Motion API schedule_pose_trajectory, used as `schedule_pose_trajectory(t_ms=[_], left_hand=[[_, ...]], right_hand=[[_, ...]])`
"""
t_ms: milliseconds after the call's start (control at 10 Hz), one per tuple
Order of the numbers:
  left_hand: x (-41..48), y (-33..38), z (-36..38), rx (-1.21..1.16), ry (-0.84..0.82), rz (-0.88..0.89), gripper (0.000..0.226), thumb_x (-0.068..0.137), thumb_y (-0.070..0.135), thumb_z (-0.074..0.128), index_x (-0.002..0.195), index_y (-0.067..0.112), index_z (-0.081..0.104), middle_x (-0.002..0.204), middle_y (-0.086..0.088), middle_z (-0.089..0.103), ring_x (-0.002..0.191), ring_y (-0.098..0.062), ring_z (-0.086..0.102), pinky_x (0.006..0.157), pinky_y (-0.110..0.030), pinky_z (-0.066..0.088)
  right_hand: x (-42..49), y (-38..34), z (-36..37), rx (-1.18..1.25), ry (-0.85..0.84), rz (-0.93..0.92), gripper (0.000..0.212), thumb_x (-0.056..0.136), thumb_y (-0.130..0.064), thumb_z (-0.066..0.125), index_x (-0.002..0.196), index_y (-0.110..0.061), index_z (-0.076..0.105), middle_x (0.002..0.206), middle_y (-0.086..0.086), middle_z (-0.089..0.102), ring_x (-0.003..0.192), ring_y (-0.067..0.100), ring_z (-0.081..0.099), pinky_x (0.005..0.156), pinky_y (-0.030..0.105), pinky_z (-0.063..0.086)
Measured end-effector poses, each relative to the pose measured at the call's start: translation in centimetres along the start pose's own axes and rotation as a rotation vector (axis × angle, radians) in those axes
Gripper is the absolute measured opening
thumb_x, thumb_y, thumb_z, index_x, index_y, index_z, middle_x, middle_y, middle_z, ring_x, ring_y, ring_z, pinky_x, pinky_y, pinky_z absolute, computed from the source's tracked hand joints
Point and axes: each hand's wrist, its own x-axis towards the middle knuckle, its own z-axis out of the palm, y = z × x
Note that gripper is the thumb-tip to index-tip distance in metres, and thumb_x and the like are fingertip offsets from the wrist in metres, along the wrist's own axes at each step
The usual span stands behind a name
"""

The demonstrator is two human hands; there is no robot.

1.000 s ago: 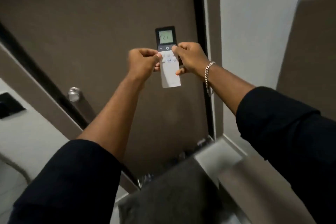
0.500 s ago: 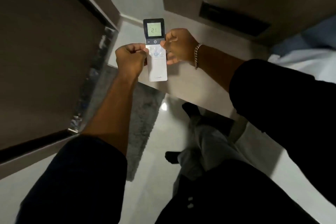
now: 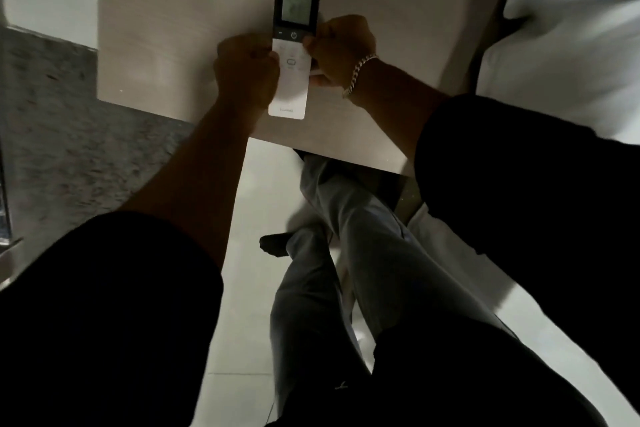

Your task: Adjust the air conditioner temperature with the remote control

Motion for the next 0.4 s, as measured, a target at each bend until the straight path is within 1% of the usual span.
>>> schedule_pose_trajectory(t_ms=[100,200,300,400], left_hand=[[0.3,0.4,0.4,0.019,-0.011,-0.029,0.030,0.091,0.012,0.054,0.118,0.007,0.068,0.125,-0.014,0.068,0.110,-0.029,0.068,0.090,-0.036,0.058],[0.3,0.8,0.1,0.071,-0.072,-0.060,0.038,0.094,0.019,0.048,0.122,-0.003,0.062,0.130,-0.022,0.063,0.117,-0.037,0.062,0.099,-0.043,0.051],[-0.8,1.2,-0.6,0.058,-0.090,-0.021,0.041,0.097,0.023,0.043,0.123,-0.005,0.060,0.130,-0.024,0.061,0.118,-0.040,0.060,0.098,-0.043,0.047],[-2.4,1.6,-2.7,-0.051,-0.006,-0.055,0.031,0.088,0.015,0.054,0.108,-0.005,0.067,0.114,-0.027,0.068,0.108,-0.042,0.063,0.092,-0.045,0.050]], right_hand=[[0.6,-0.1,0.1,-0.006,0.052,0.014,0.021,0.088,-0.026,0.063,0.094,-0.006,0.067,0.103,0.017,0.073,0.088,0.031,0.074,0.066,0.042,0.064],[1.2,0.0,0.4,0.094,0.054,0.079,0.024,0.087,-0.022,0.065,0.100,-0.001,0.066,0.107,0.020,0.072,0.090,0.034,0.073,0.065,0.044,0.064],[1.1,0.3,0.4,0.129,0.039,0.132,0.025,0.086,-0.021,0.067,0.103,-0.002,0.067,0.111,0.020,0.072,0.093,0.034,0.072,0.068,0.044,0.064],[-0.7,0.1,0.6,0.021,0.102,0.093,0.029,0.083,-0.019,0.066,0.109,-0.006,0.068,0.118,0.016,0.070,0.105,0.032,0.069,0.086,0.038,0.060]])
